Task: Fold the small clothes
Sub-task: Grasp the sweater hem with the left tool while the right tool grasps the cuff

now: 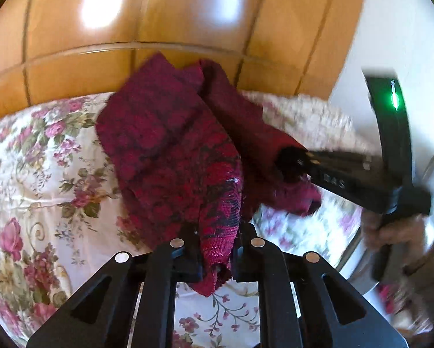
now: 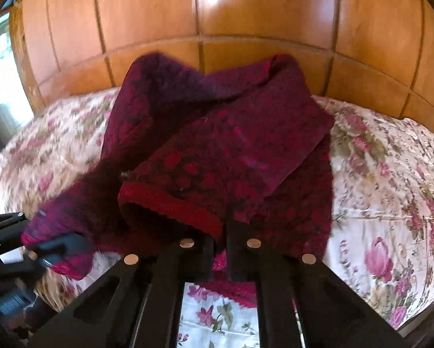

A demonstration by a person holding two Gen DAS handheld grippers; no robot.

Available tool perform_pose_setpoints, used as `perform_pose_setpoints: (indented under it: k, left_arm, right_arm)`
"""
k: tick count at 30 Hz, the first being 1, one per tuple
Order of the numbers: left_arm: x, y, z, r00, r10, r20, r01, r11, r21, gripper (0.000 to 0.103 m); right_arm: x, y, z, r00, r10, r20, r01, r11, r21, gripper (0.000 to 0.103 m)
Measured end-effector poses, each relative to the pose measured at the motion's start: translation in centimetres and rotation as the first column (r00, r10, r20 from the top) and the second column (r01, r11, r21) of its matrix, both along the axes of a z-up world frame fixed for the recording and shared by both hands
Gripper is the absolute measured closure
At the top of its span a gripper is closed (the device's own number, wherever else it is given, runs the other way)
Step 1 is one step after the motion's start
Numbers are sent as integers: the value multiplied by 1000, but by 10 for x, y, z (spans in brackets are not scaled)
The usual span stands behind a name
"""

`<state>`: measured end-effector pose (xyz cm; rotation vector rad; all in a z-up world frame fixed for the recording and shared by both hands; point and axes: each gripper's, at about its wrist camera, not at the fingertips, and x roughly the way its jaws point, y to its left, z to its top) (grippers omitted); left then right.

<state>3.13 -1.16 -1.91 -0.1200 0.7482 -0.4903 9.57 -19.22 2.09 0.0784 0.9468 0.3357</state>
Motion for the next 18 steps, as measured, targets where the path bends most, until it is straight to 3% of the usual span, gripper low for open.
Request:
perform_pose_setpoints:
  k: [6,10,15,18]
  left_arm:
    - [41,79,28,986,164,-34,-168,971,-173,92]
    - [76,136,29,944,324,-68,-331,921,-206,93]
    - [121,212,14,846,507,-162,-532,822,-204,94]
    - [145,257,5,767,606,-211,-640,747,-180,94]
  right_arm:
    - [29,-72,31,978,-205,38,200,975,94,98]
    - [58,-137,26,932,-361,7,359,927,112,98]
    - [93,-212,-6,843,-532,-78,536,842,63,98]
    - [112,-252,-28,776,-616,-132,624,781,20,98]
